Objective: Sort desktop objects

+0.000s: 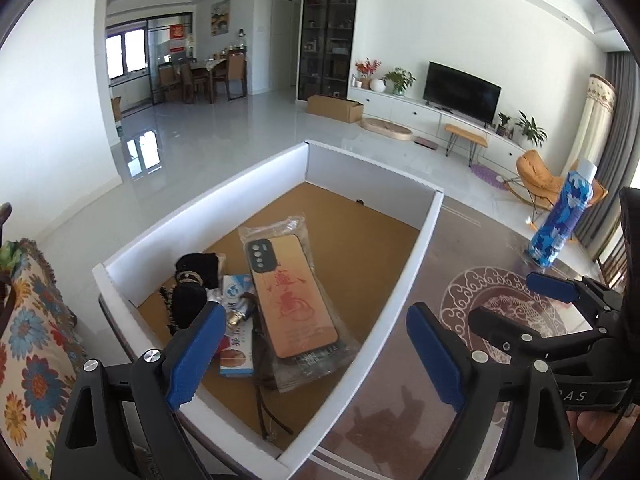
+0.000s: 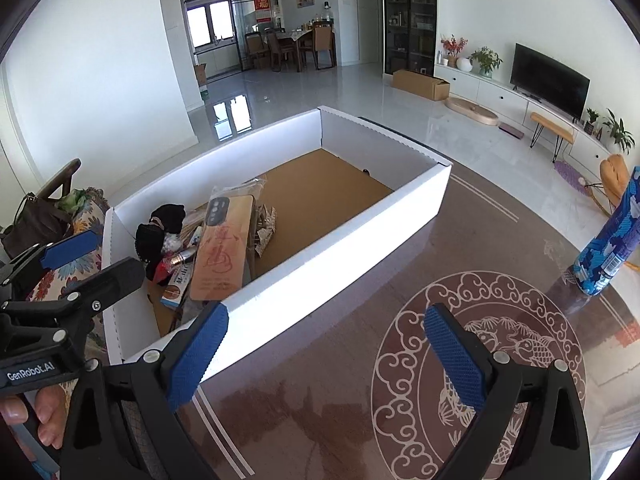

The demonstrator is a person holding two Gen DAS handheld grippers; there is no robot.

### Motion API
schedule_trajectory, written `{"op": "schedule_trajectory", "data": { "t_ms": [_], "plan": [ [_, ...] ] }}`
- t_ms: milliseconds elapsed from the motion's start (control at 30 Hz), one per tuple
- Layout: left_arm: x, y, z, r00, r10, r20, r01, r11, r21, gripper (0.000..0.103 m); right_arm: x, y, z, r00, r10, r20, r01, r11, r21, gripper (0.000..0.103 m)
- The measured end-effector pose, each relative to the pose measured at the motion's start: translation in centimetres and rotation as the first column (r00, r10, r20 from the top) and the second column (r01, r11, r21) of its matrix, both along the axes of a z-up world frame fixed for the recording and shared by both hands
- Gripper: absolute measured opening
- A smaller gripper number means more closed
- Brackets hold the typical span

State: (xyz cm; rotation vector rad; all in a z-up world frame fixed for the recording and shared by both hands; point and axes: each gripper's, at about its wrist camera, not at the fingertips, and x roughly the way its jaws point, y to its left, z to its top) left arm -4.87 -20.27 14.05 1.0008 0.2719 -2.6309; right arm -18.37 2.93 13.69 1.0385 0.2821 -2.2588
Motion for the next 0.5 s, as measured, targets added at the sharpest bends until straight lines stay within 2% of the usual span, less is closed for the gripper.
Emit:
{"op": "schedule_trajectory", "data": {
  "t_ms": [100,167,267,400,500],
  "plan": [
    [0.3,-1.8,1.5,0.995,0.102,0.006,-0.102,0.991,-0.09,0.098,-0.4,-2.9,0.6,0.999,0.032,-0.014,-0.032,0.999,0.002,0.099],
    [0.6,-3.2,2.1,0.99,0.14,-0.01,-0.14,0.983,-0.121,0.102,-0.6,-4.7,0.9,0.998,0.053,-0.02,-0.053,0.999,0.008,0.099],
    [0.8,-5.1,2.4,0.985,0.17,-0.015,-0.171,0.979,-0.115,0.102,-1.1,-7.1,0.8,0.997,0.077,-0.011,-0.077,0.997,0.026,0.099],
    [0.8,-7.0,1.5,0.983,0.183,-0.025,-0.184,0.981,-0.055,0.103,-1.6,-9.2,0.2,0.996,0.086,-0.003,-0.086,0.995,0.047,0.099],
    [0.8,-7.4,0.8,0.975,0.221,-0.038,-0.224,0.972,-0.077,0.103,-1.6,-9.9,-0.3,0.996,0.091,0.002,-0.091,0.995,0.051,0.099]
  ]
}}
